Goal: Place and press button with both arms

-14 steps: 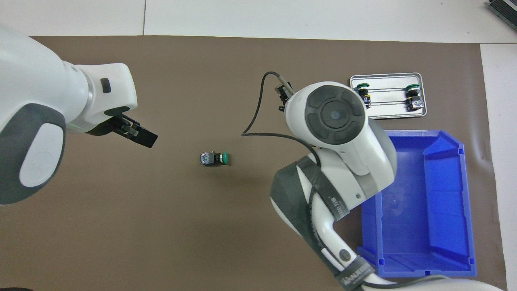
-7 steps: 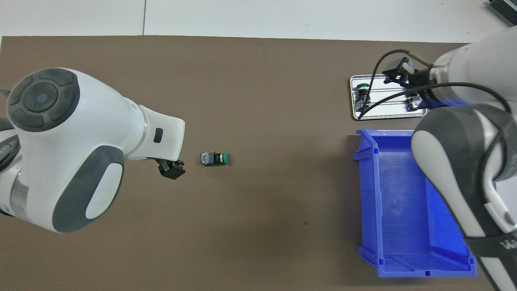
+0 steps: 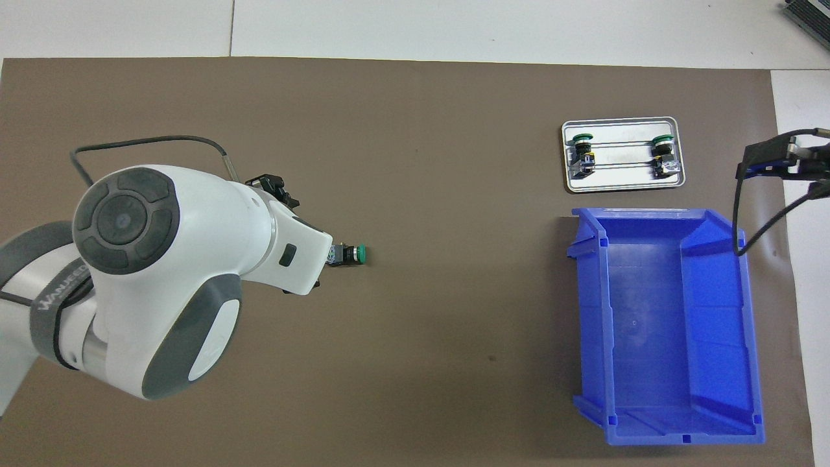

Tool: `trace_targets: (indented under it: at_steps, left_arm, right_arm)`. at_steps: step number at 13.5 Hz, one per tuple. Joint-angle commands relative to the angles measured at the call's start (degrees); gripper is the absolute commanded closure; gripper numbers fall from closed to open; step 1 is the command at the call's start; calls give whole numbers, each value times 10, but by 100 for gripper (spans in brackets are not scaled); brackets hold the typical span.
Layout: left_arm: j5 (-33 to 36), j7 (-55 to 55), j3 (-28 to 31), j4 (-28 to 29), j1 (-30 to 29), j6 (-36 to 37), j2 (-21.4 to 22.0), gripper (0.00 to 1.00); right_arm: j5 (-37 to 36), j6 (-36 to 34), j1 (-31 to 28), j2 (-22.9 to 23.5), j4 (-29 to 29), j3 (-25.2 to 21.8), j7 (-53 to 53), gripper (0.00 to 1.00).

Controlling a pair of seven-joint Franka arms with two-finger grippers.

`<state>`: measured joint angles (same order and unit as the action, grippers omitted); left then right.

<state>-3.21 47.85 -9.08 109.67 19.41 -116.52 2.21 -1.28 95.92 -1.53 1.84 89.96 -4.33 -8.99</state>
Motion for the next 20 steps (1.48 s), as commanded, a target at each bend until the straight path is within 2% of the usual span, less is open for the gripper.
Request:
trace_targets:
  at_steps: [1, 2, 4, 6, 10, 15, 20]
  left_arm:
    - [-6, 23, 10, 50, 23, -24, 19, 20]
    - [-6, 23, 11, 63, 32, -27, 19, 19]
    - [-6, 22, 11, 65, 34, -21, 23, 3]
    - [-6, 21, 11, 64, 41, -30, 22, 1]
    - [-6, 26, 11, 65, 41, -30, 22, 0]
    - [-6, 26, 10, 68, 48, -54, -6, 0]
    - [-6, 29, 10, 82, 52, -102, -35, 0]
  right_arm:
    - [-3, -84, -2, 2, -58, 6, 45, 0]
    - [-5, -84, 1, -3, -46, 5, 42, 0]
    - [-2, -77, -6, -32, 7, 3, 42, 0]
    - [-2, -39, 4, -39, 30, 9, 37, 0]
    - [-5, -44, 46, -45, 30, 11, 10, 0]
    - [-14, -76, 35, -41, 10, 2, 76, 0]
    - [-12, -71, 36, -41, 17, 4, 74, 0]
